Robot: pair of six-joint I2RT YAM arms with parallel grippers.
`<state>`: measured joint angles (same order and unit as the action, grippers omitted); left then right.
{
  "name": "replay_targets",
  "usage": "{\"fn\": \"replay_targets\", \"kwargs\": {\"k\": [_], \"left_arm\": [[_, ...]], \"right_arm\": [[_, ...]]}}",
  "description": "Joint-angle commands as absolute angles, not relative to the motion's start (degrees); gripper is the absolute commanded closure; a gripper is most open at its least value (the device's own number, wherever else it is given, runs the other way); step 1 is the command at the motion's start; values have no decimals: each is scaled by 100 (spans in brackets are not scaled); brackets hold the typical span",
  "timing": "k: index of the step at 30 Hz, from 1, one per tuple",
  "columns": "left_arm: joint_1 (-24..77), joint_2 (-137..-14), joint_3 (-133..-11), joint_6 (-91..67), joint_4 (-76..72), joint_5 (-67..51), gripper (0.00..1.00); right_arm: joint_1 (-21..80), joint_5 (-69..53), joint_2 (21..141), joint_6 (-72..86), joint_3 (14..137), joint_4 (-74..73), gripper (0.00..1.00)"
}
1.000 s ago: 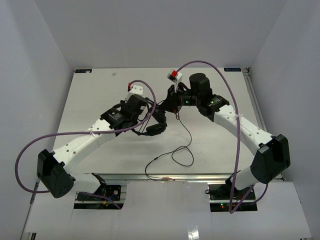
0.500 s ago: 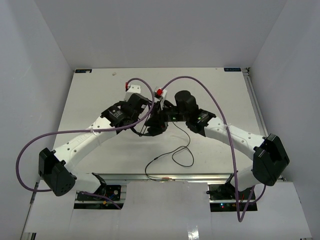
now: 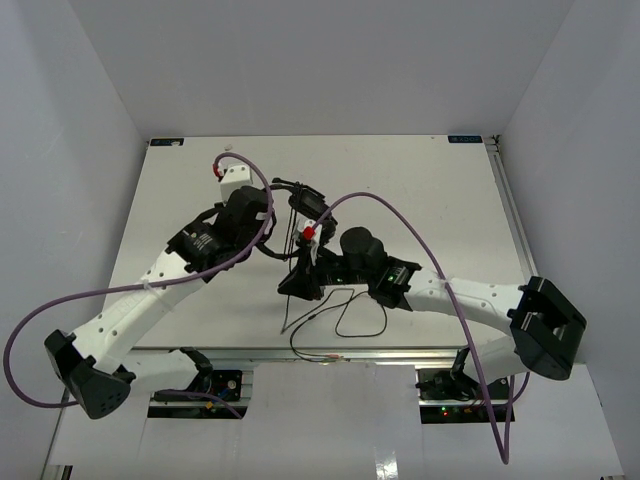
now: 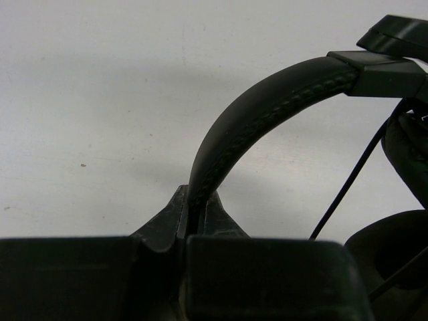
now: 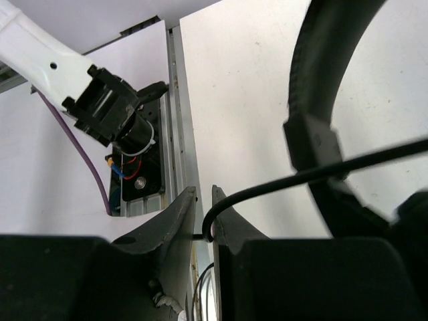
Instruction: Wrap the headphones
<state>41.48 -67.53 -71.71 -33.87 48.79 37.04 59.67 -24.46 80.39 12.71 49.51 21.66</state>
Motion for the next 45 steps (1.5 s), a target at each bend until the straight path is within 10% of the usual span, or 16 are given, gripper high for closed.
{"fn": "replay_targets", "kwargs": {"k": [1, 29, 40, 45], "left_arm": [[4104, -6010, -7174, -3917, 4258, 3678, 100], [4104, -5448, -7039, -4271, 3990, 2926, 100], [4104, -5218, -6947, -4290, 3980, 2854, 100], [4104, -5143, -7021, -4307, 3921, 2662, 100]], "right_arm": [[6177, -2038, 7808, 1171, 4663, 2738, 78], [6328, -1633, 8661, 130, 3819, 5959, 51], [6213, -1582, 9516, 31, 3945, 7400, 55], [6173, -1627, 9807, 256, 3811, 8094, 77]]}}
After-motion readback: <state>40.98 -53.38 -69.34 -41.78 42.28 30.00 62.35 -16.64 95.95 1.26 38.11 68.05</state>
